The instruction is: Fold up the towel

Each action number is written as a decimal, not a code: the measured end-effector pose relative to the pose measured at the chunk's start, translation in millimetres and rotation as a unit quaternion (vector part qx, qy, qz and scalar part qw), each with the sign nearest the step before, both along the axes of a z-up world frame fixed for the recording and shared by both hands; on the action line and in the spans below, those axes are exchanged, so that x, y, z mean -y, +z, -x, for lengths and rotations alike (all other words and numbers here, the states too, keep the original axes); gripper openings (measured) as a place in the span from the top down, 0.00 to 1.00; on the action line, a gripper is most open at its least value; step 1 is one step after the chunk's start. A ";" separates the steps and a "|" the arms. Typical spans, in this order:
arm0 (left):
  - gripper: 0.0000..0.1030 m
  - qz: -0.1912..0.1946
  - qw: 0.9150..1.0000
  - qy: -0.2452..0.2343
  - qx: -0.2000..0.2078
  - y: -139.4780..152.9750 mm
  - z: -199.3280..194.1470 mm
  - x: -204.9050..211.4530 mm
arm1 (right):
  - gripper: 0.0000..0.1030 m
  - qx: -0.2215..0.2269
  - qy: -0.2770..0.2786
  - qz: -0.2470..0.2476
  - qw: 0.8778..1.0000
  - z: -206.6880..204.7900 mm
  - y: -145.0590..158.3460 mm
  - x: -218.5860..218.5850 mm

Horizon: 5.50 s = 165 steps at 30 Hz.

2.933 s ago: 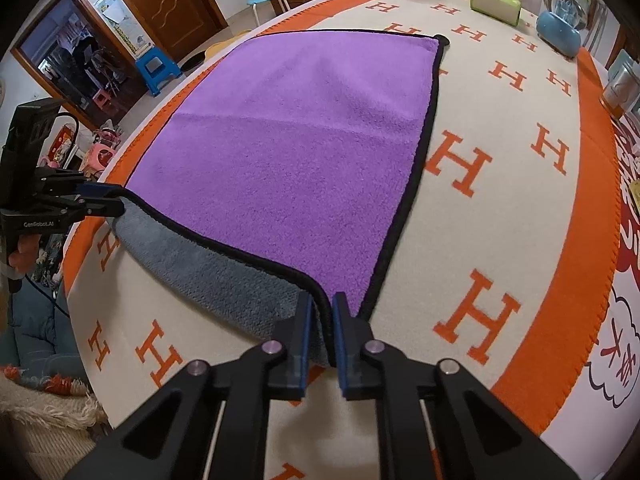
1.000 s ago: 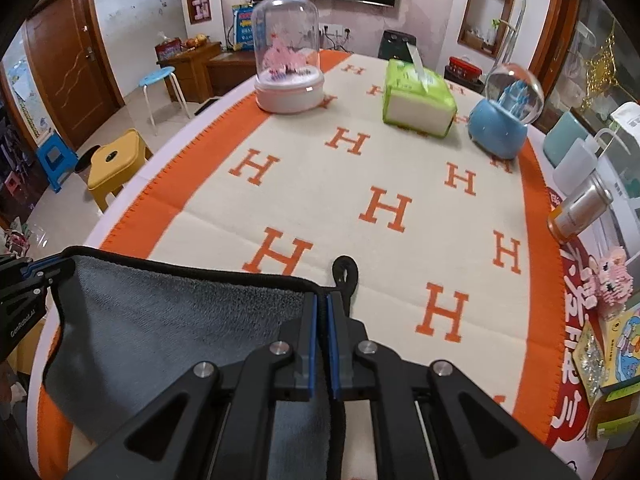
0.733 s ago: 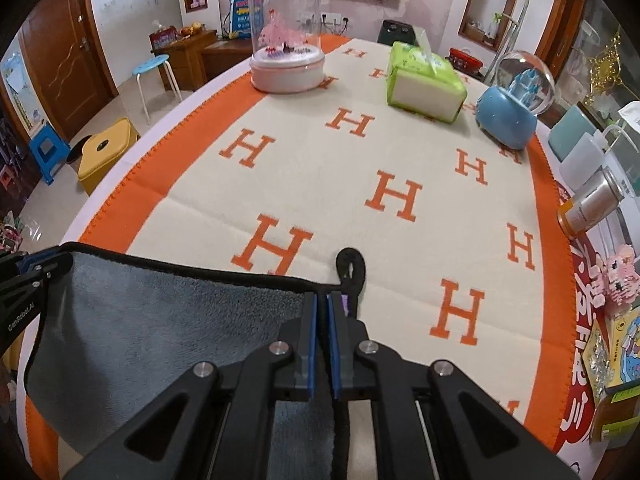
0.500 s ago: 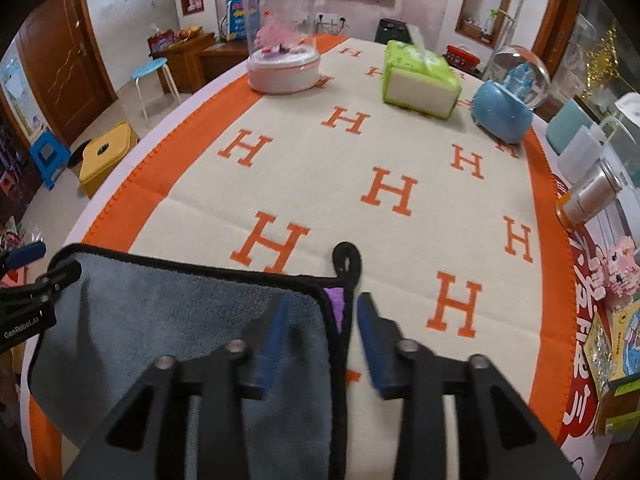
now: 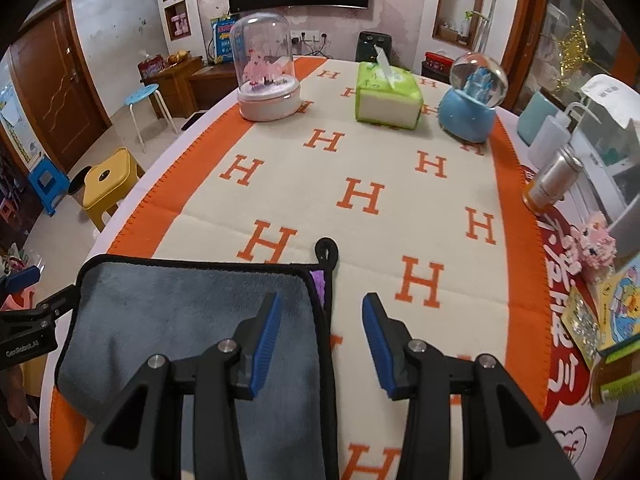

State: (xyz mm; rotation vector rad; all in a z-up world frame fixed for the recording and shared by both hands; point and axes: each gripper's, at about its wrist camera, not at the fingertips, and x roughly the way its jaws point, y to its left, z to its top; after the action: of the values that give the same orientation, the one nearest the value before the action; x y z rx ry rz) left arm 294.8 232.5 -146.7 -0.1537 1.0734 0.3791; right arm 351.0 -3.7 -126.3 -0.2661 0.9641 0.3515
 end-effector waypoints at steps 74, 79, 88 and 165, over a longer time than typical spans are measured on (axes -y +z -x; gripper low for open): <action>0.01 0.006 0.984 -0.151 0.100 171.0 321.0 205.0 | 0.38 0.063 -0.121 -0.041 0.990 387.0 129.2 146.5; 0.01 0.003 0.982 -0.155 0.106 175.8 324.6 213.2 | 0.38 0.063 -0.120 -0.042 0.990 390.2 131.1 148.4; 0.01 0.000 0.980 -0.167 0.107 177.8 333.3 225.1 | 0.38 0.064 -0.123 -0.045 0.989 400.2 134.6 151.1; 0.01 0.002 0.982 -0.162 0.099 176.9 339.7 228.5 | 0.38 0.074 -0.150 -0.040 0.985 401.8 138.6 154.9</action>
State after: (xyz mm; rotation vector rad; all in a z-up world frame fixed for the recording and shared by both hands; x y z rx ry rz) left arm -44.9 4.0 30.2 -0.0183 0.8832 0.0651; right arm -50.9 -158.6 12.3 -0.0708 0.8274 0.0928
